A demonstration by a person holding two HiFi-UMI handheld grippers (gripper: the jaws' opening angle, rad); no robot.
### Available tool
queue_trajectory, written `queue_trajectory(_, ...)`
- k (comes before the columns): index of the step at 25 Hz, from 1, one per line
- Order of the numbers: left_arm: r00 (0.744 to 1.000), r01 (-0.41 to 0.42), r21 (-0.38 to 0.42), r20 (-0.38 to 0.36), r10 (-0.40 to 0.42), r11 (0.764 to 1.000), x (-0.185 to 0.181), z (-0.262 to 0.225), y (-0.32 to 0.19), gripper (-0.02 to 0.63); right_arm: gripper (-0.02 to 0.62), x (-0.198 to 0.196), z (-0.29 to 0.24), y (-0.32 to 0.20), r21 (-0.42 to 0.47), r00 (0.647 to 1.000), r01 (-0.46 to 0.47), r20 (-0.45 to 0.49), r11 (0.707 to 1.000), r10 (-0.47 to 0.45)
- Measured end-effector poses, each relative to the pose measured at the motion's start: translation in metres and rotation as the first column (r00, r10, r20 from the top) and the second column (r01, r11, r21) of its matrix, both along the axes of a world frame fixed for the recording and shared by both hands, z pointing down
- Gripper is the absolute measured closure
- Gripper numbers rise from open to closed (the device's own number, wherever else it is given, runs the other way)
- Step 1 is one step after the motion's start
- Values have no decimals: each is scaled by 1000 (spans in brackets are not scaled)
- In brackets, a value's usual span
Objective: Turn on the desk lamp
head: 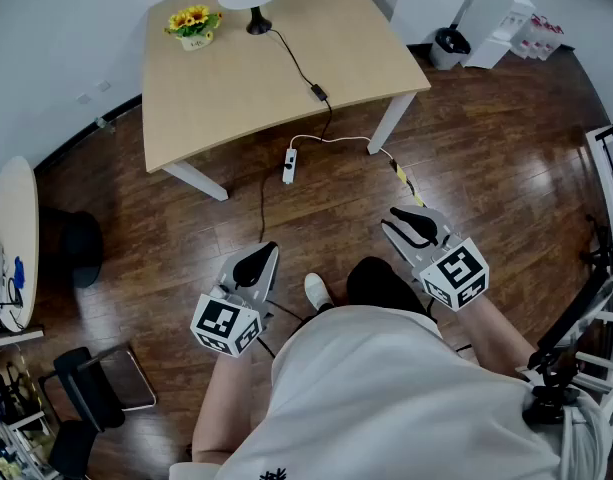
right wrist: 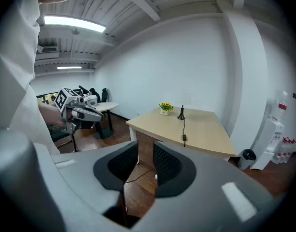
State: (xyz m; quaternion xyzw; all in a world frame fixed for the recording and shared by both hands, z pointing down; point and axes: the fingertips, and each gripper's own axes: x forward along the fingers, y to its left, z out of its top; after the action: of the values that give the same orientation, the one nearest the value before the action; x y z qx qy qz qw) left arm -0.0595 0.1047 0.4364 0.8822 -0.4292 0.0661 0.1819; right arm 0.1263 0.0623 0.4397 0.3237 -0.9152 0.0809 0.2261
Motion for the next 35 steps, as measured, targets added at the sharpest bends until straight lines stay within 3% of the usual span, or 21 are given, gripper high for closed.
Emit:
queue_trajectory(4, 1000, -3, 14, 21, 3, 1000, -6, -5, -16, 601, 499, -2, 1, -16, -2, 1000, -15, 3, 1000, 15)
queue_trajectory(10, 999, 26, -7, 37, -25, 1000, -8, 7, -104, 601, 503, -10, 17, -117, -5, 1000, 21, 16, 1000, -21)
queue_trajectory(18, 996, 50, 17, 74, -51, 999, 3, -13, -217, 601, 506, -20, 14, -238, 8, 995, 92, 48, 996, -92)
queue_trajectory(23, 996, 66, 27, 56, -68, 997, 6, -16, -270, 601, 511, -28, 20, -294, -5, 991, 131, 33, 991, -131)
queue_trajectory(28, 999, 41, -22, 36, -40, 999, -16, -10, -298, 601, 518, -50, 33, -328, -22, 995, 101, -2, 995, -102)
queue_trajectory(35, 999, -40, 11, 34, 40, 999, -54, -14, -333, 601, 553, -82, 75, -360, -69, 994, 62, -81, 996, -67)
